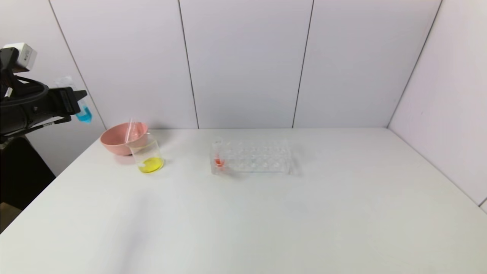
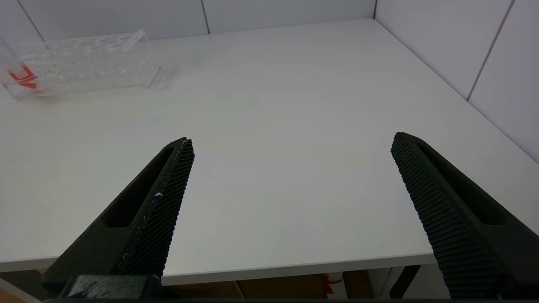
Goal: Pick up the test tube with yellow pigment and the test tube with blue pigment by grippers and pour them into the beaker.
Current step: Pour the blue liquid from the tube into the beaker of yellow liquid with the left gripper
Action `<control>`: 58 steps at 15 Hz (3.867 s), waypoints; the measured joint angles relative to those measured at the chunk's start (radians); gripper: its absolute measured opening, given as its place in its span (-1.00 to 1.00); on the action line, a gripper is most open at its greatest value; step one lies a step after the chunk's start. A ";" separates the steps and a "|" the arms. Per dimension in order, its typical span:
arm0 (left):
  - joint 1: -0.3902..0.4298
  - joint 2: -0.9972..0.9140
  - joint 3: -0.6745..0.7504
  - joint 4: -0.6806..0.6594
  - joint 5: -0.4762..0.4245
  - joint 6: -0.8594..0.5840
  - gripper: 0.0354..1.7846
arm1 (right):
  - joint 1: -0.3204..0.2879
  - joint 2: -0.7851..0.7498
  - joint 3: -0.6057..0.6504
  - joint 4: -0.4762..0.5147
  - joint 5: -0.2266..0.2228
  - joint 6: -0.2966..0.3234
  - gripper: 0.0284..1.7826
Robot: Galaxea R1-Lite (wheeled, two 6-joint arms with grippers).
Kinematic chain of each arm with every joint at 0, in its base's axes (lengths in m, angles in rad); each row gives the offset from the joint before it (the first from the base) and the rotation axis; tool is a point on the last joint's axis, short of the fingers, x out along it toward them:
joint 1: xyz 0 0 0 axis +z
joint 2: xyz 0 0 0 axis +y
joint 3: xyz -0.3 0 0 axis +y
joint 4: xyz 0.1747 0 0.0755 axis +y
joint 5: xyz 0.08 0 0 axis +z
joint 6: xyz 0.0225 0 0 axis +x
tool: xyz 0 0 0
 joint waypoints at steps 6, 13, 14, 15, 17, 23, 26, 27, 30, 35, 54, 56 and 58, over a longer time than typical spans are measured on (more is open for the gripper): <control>0.015 0.111 -0.065 -0.003 -0.130 0.070 -0.52 | 0.000 0.000 0.000 0.000 0.000 0.000 0.92; 0.051 0.297 -0.292 0.050 -0.380 0.304 -0.52 | 0.000 0.000 0.000 0.000 0.000 0.000 0.92; 0.066 0.311 -0.321 0.101 -0.430 0.350 -0.52 | 0.000 0.000 0.000 0.000 0.000 0.000 0.92; 0.081 0.320 -0.353 0.165 -0.473 0.404 -0.52 | 0.000 0.000 0.000 0.000 0.000 0.000 0.92; 0.110 0.333 -0.446 0.327 -0.540 0.554 -0.52 | 0.000 0.000 0.000 0.000 0.000 0.000 0.92; 0.153 0.379 -0.825 0.914 -0.575 1.060 -0.52 | 0.000 0.000 0.000 0.000 0.000 0.000 0.92; 0.154 0.427 -0.942 1.140 -0.575 1.286 -0.52 | 0.000 0.000 0.000 0.000 0.000 0.000 0.92; 0.153 0.441 -0.953 1.177 -0.574 1.337 -0.52 | 0.000 0.000 0.000 0.000 0.000 0.000 0.92; 0.153 0.472 -0.964 1.194 -0.564 1.446 -0.52 | -0.001 0.000 0.000 0.000 0.000 0.000 0.92; 0.147 0.495 -0.970 1.194 -0.510 1.509 -0.52 | 0.000 0.000 0.000 0.000 0.000 0.000 0.92; 0.027 0.516 -0.980 1.223 -0.182 1.548 -0.52 | 0.000 0.000 0.000 0.000 0.000 0.000 0.92; 0.025 0.516 -0.980 1.222 -0.160 1.549 -0.52 | 0.000 0.000 0.000 0.000 0.000 0.000 0.92; 0.016 0.517 -0.980 1.223 -0.133 1.549 -0.52 | 0.000 0.000 0.000 0.000 0.000 0.000 0.92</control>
